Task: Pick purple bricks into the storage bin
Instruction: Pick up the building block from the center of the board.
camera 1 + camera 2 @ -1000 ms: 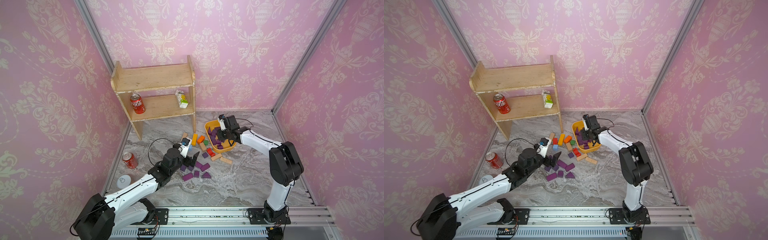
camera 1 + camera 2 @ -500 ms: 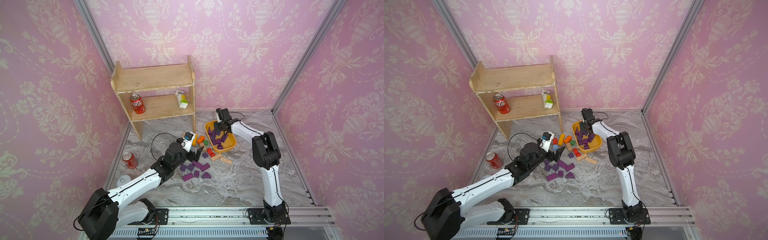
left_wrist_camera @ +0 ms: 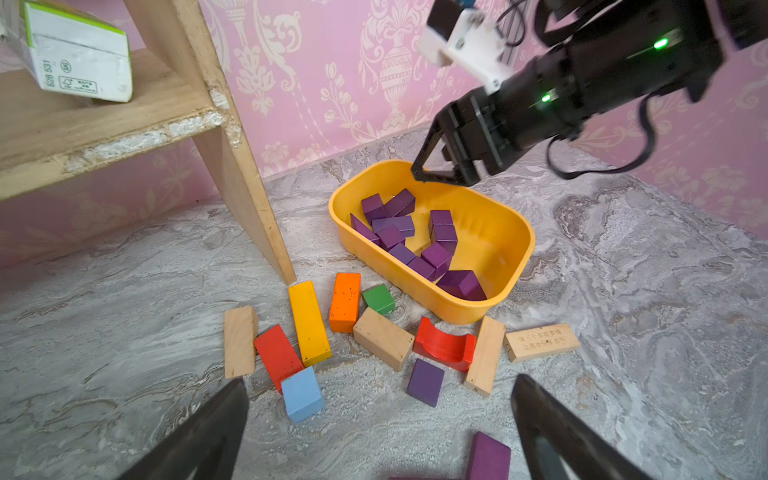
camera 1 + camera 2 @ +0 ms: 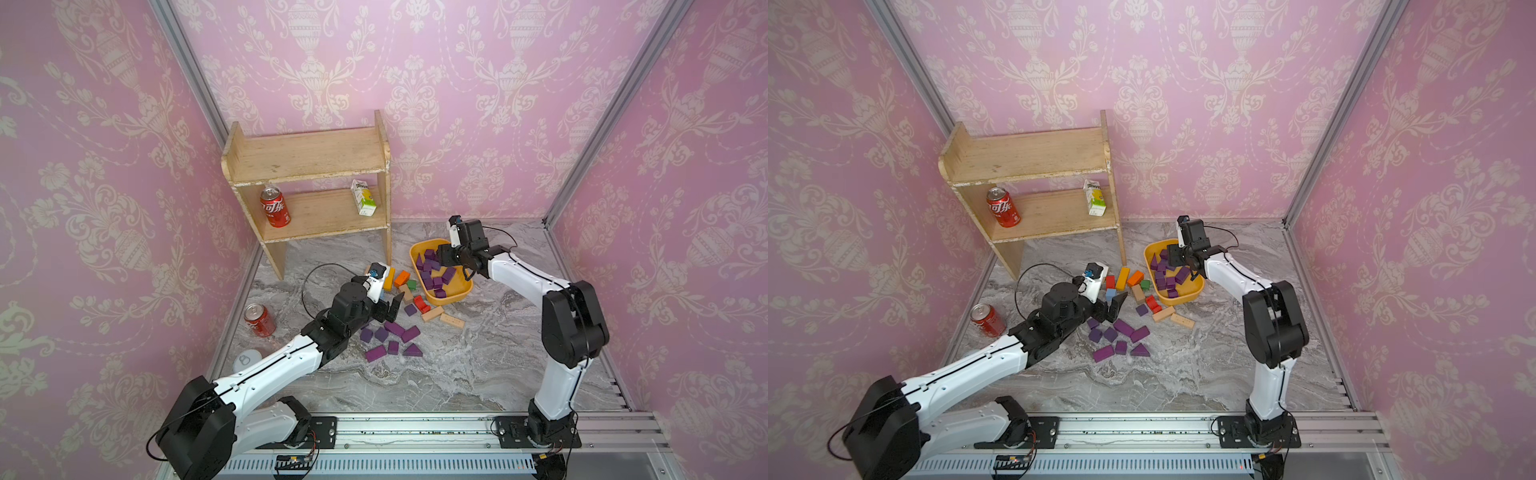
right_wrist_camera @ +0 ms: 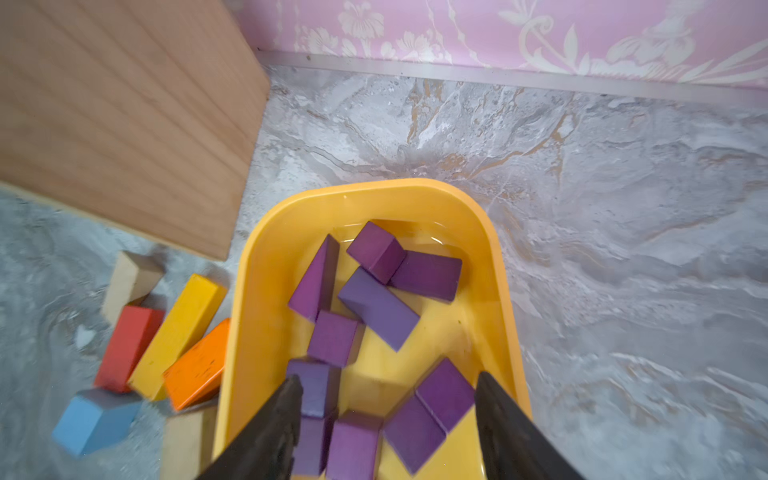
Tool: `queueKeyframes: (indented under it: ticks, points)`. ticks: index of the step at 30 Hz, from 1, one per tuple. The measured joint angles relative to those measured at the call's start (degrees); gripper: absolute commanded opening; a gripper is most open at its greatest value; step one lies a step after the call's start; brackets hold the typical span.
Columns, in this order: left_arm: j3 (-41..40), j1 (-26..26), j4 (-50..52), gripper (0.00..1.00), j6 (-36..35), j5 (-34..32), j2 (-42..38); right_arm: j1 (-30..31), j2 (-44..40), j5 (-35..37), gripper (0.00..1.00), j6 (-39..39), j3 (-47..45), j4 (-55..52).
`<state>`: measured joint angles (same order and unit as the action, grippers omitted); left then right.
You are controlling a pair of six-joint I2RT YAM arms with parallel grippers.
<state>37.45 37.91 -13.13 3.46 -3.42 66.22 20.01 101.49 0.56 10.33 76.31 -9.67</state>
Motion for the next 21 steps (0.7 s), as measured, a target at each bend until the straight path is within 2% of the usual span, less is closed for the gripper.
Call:
queueKeyframes:
  ticks: [6,12,16,21]
  points:
    - [-1.42,-0.26,1.01,0.99,0.04,-0.55,-1.36,5.25,-15.91,-0.83,0.65,0.22,-12.00,0.72]
    - [-2.78,-0.26,4.46,0.99,0.07,-0.48,-6.36,9.97,-25.81,-6.93,0.54,0.35,-23.56,-1.31]
    - [-5.99,-0.26,5.84,0.99,0.50,0.13,-11.65,12.66,-26.77,-10.62,0.52,0.39,-25.81,-3.52]
    - [-10.03,-0.26,7.15,0.99,1.42,-0.17,-16.74,15.21,-22.40,-12.87,0.52,0.17,-25.00,-3.50]
